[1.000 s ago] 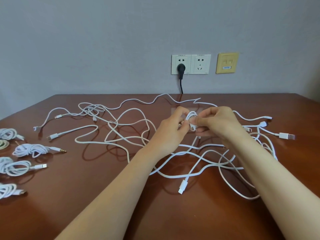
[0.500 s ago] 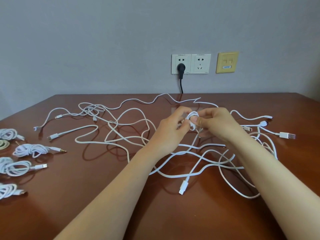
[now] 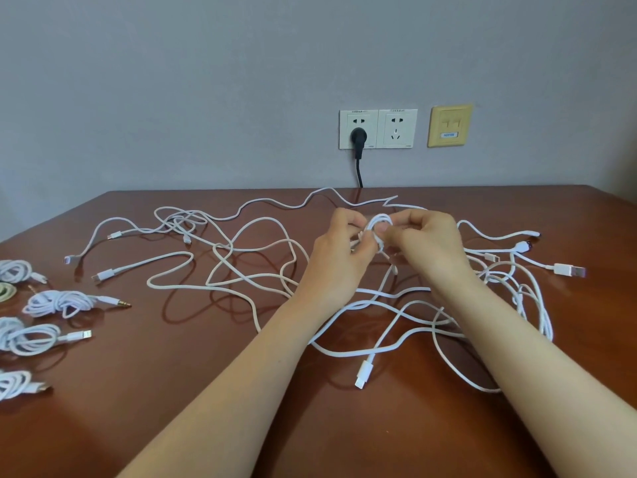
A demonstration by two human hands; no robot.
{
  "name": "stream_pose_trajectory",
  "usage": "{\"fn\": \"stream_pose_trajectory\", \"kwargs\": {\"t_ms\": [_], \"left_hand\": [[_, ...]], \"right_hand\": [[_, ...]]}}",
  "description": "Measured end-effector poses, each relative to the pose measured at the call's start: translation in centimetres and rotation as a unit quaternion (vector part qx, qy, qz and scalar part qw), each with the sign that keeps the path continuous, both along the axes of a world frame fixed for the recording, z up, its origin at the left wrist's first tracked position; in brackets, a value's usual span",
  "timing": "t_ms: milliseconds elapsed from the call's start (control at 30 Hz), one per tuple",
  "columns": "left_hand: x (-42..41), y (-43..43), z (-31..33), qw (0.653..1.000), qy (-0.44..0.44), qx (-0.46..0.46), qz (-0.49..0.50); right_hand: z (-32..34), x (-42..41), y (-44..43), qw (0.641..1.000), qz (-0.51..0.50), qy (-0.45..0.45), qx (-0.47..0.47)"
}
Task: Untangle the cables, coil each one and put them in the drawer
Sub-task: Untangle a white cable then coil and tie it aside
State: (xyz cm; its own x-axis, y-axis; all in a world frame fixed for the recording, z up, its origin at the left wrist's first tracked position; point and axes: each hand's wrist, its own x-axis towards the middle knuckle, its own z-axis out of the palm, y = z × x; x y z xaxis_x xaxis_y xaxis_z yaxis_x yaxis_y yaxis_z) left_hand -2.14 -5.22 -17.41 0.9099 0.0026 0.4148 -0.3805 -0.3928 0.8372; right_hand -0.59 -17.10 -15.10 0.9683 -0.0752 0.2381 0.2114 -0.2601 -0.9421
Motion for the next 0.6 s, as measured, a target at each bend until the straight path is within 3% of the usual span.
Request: {"fn": "stream_pose_trajectory", "kwargs": {"t_ms": [200, 433, 600], "left_hand": [[0.04, -0.36, 0.02, 0.999, 0.039, -0.01, -0.017], [0.31, -0.28, 0.35, 0.993, 0.065, -0.088, -0.042], [0.05, -0.23, 0.93, 0.974, 0.085, -0.202, -0.048]], "right_hand": [[0.57, -0.59, 0.14, 0.984, 0.035, 0.078, 0.155], [0.35, -0.27, -0.29, 0.978, 0.075, 0.11, 0.16], [0.54, -0.24, -0.44, 0.962, 0.183, 0.095, 0.181]]}}
